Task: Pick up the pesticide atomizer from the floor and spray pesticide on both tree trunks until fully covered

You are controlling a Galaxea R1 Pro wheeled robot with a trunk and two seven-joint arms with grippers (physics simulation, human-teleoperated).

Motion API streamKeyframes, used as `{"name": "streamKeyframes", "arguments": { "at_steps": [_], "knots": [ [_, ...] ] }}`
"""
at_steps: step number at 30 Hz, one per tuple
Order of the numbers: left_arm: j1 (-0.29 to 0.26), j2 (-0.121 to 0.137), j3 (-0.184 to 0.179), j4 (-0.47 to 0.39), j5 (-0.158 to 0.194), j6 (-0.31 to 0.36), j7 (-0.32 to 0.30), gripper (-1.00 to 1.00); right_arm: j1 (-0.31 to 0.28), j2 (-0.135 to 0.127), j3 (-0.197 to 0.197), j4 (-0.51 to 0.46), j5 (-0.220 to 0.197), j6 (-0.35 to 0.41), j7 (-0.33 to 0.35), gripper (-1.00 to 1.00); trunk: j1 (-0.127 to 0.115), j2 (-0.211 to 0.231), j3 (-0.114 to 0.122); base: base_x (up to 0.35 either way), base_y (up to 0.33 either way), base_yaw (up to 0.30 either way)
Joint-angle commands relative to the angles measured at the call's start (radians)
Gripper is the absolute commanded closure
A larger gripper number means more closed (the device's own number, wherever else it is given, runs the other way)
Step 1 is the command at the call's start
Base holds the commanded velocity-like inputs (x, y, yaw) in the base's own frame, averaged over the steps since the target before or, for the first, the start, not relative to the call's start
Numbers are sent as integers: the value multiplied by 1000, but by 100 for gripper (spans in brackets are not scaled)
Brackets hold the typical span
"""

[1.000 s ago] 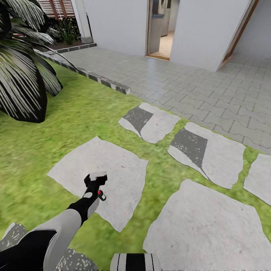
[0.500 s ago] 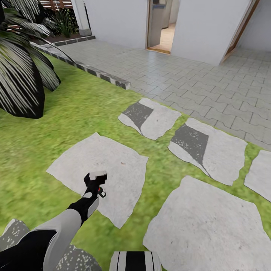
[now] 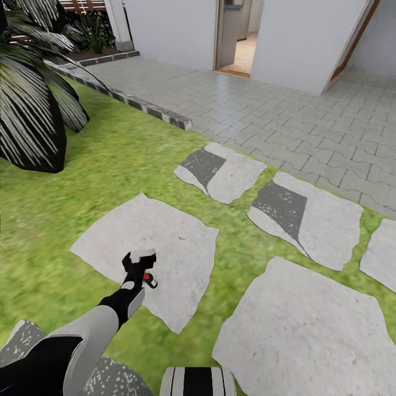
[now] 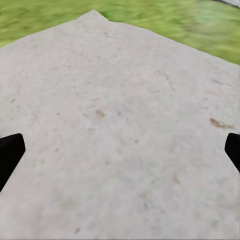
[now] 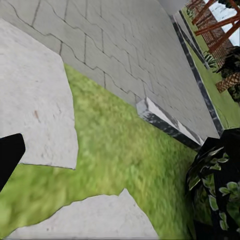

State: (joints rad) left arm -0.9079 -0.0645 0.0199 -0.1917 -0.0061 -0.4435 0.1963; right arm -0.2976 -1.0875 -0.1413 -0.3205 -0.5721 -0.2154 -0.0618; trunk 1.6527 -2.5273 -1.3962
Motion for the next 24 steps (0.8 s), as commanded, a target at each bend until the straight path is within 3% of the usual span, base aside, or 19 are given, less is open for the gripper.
{"name": "streamKeyframes", "arguments": {
  "at_steps": [1,24],
  "knots": [
    [0,0,0,0,0,0,0,-100,0,2,0,0,0,-1,-1,-100,0,0,0,0,149,0],
    [0,0,0,0,0,0,0,-100,0,6,0,0,1,-1,-4,-100,0,0,0,-65,7,0]
  ]
}}
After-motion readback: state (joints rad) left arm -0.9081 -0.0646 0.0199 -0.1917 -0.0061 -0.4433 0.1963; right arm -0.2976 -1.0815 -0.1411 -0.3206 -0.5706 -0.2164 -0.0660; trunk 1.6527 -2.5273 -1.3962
